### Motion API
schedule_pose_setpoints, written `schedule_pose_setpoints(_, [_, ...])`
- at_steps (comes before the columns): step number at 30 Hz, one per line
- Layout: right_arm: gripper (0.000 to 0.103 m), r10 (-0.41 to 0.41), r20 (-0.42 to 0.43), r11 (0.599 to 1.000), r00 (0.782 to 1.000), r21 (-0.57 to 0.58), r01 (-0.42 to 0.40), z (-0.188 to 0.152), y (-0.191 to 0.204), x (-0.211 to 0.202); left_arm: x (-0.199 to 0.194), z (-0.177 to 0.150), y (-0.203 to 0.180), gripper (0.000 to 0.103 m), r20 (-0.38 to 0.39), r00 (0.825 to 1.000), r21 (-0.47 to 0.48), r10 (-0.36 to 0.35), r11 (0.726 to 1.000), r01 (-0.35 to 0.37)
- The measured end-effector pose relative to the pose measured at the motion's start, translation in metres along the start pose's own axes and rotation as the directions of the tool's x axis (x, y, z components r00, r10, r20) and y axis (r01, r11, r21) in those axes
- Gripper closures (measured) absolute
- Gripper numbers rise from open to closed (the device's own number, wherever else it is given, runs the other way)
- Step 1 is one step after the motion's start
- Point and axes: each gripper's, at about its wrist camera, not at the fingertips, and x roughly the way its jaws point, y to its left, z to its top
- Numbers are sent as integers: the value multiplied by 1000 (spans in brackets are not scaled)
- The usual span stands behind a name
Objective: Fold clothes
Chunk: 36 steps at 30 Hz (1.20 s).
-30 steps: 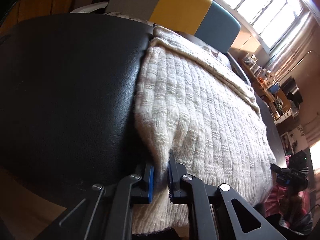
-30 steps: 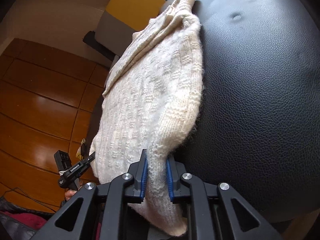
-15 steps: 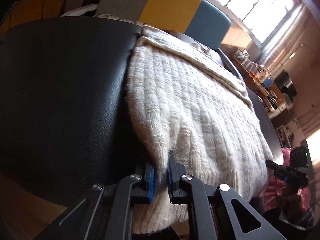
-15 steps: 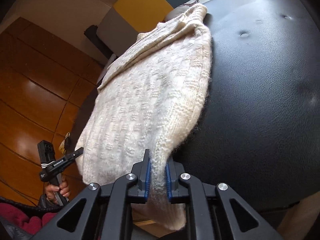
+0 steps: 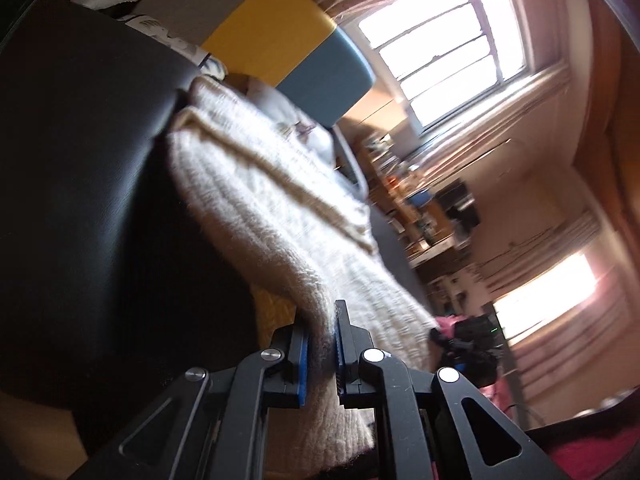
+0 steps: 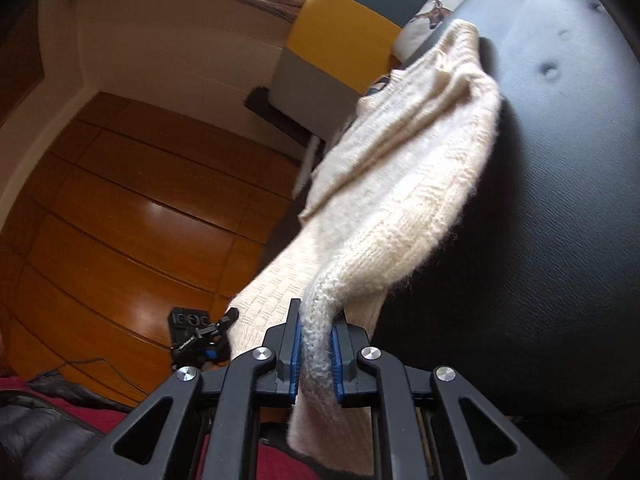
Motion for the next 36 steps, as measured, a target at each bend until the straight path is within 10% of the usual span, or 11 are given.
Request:
schedule_pose_setpoints(13, [92,74,114,997,991,20,-77,114,7,47,32,113,0,93,145,977,-53,-156,985,165])
schedule_pose_setpoints(18, [92,22,186,997,982,71,-35,167,-13,61,66,170,10,93,178,972,-64,-156,984,169])
schedule_pose_setpoints(22, [89,-101,233,964,967,264,37,208,-63,83,119,216,55,92,153,988,-235,-20,970,56])
schedule_pose_setpoints(30, [72,-111,239,896,965,443,-6,221,-113,97,178,237,140,91,104,994,-505,23,863,33])
schedule_pose_setpoints(36, [29,24,228,942,973,321,-99,233,-101,103,186,237,150,86,106,994,-504,4,862,50])
